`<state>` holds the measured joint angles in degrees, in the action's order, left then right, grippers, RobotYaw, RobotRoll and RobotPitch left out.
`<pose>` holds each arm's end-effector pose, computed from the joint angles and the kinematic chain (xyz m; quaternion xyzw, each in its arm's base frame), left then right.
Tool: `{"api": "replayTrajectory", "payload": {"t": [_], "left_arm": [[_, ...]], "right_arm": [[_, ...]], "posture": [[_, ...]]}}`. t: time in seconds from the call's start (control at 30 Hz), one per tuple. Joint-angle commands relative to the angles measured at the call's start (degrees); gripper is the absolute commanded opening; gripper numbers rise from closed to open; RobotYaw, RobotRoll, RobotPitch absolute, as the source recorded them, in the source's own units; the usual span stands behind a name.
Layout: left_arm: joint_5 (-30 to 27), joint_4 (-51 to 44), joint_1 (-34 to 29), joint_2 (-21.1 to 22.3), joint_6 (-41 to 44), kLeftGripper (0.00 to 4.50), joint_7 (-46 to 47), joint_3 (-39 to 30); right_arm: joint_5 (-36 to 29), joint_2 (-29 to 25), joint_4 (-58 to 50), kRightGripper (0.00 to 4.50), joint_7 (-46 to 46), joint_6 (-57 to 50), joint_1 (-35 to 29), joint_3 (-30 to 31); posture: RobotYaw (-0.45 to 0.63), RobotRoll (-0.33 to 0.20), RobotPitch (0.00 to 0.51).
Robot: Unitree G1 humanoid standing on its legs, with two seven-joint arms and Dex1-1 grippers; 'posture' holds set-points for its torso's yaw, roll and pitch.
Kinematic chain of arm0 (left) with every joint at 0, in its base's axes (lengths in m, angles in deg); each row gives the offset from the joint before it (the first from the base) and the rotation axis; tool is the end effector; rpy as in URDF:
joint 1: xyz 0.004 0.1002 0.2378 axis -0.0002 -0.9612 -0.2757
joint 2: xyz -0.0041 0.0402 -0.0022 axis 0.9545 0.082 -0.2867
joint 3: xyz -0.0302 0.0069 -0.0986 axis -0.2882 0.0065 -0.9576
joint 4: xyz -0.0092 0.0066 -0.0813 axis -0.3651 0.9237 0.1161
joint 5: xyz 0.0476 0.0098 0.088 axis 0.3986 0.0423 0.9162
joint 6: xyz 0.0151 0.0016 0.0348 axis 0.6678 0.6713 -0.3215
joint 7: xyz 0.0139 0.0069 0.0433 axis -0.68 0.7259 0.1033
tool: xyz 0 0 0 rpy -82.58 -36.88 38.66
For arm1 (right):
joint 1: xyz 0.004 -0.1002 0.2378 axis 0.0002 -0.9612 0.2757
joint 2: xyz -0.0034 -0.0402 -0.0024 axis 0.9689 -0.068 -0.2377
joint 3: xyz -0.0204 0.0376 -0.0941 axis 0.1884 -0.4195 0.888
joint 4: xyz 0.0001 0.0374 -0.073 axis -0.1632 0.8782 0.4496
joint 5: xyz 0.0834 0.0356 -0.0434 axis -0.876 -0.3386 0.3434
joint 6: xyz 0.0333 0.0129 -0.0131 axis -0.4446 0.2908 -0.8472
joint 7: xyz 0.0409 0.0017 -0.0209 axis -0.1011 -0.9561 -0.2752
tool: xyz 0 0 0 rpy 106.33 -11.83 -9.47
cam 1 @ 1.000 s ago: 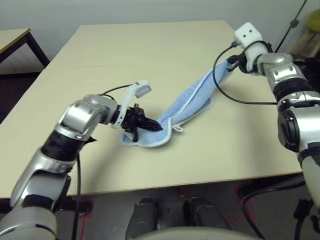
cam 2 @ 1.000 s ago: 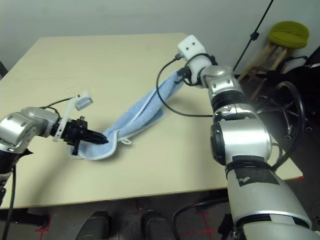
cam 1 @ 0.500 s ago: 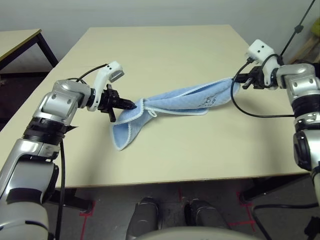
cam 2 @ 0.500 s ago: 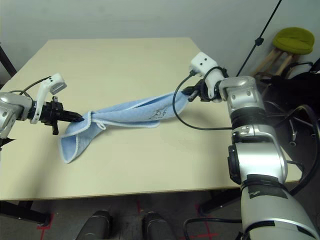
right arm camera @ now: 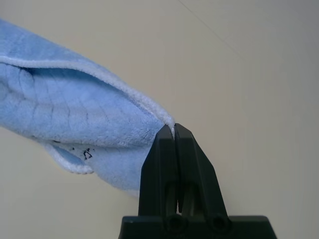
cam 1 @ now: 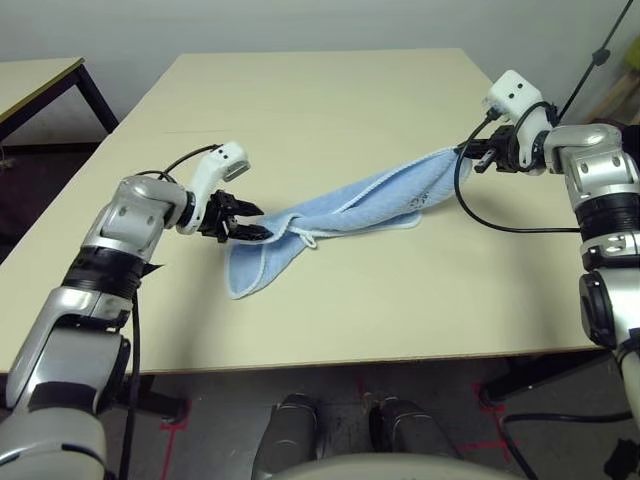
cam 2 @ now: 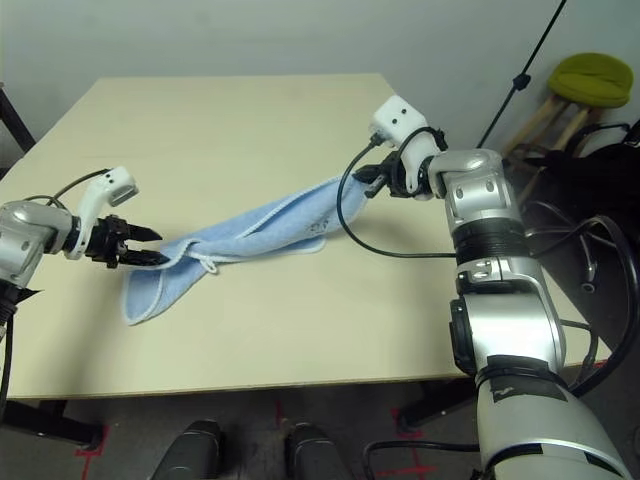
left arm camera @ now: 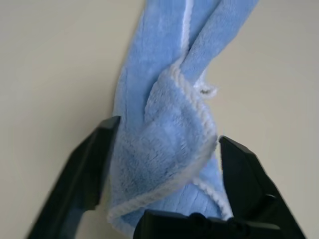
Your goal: Fold the towel and set it aside.
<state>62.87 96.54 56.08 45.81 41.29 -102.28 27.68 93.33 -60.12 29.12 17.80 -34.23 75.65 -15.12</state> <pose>0.2978 0.2670 0.1974 0.2286 0.2501 -0.4399 0.8317 0.3491 -0.2563 0.2376 -0.2653 0.1357 0.3298 0.8958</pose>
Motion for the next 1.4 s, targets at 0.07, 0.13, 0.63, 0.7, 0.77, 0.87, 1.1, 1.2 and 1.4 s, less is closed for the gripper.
{"api": "replayTrajectory", "payload": {"t": [0.07,0.13,0.63,0.7,0.77,0.87,1.1,1.2,1.4], "left_arm": [[-0.77,-4.88,-3.14,-0.88,3.23,4.45,3.71,-1.51],[-1.27,-7.21,-4.26,-1.00,4.44,4.45,4.45,-1.55],[3.09,-5.19,-5.80,-3.96,0.52,3.16,11.15,1.68],[3.20,-4.22,-5.44,-4.38,0.18,2.47,11.42,1.32],[3.12,-3.78,-5.17,-4.39,0.25,1.87,11.24,0.90],[3.16,-3.53,-5.17,-4.08,0.07,0.82,10.70,0.90],[0.21,-2.47,-3.55,-4.73,2.33,0.04,10.12,-1.93],[-2.76,-1.86,-1.40,-3.93,5.15,0.04,7.36,-3.37],[-2.10,10.86,9.82,-4.34,-0.74,0.04,7.25,-4.89]], "right_arm": [[-0.43,0.42,0.70,0.00,0.11,0.91,0.87,0.84],[-0.41,0.43,0.71,0.00,0.21,0.99,0.86,0.90],[-0.71,0.02,-0.70,0.00,0.16,0.07,0.14,0.54],[-0.83,-0.12,-1.12,0.00,0.23,-0.17,-0.20,0.43],[-0.91,-0.28,-1.60,0.00,0.31,-0.43,-0.58,0.37],[-1.02,-0.41,-1.94,0.00,0.25,-0.68,-0.84,0.41],[-1.56,-1.02,-2.97,0.00,0.73,-1.15,-1.51,0.60],[-1.80,-2.49,-3.91,0.00,4.50,-1.51,-2.27,1.55],[0.74,-2.21,6.64,0.00,1.87,6.62,2.37,3.03]], "posture": [[0.16,0.000,0.083],[0.16,0.000,0.086],[0.13,0.000,0.086],[0.13,0.000,0.086],[0.13,0.000,0.086],[0.13,0.000,0.084],[0.13,0.000,0.080],[0.13,0.000,0.076],[0.12,0.000,0.065]]}}
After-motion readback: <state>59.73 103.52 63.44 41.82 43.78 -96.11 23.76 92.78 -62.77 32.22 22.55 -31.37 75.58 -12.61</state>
